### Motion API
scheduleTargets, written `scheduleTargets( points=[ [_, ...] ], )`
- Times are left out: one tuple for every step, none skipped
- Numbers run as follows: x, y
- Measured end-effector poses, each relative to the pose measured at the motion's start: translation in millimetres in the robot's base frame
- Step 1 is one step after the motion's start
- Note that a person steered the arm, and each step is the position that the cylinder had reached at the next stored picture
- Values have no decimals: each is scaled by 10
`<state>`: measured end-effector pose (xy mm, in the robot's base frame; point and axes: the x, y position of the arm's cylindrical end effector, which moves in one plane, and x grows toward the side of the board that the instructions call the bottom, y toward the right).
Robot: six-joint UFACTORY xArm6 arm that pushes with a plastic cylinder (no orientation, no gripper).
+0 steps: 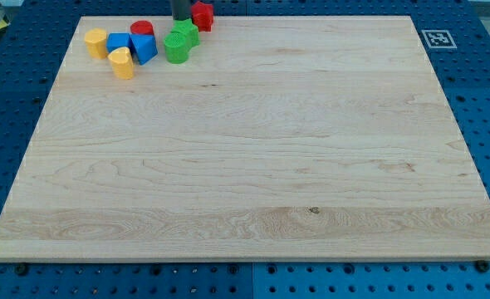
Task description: Move the red star right and slightly down
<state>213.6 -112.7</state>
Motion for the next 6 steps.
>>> scheduleTargets(
  points=[
    [2, -320],
    [1, -675],
    [-222, -840],
    [-225, -804],
    [-224, -549],
    [-215, -265]
  ],
)
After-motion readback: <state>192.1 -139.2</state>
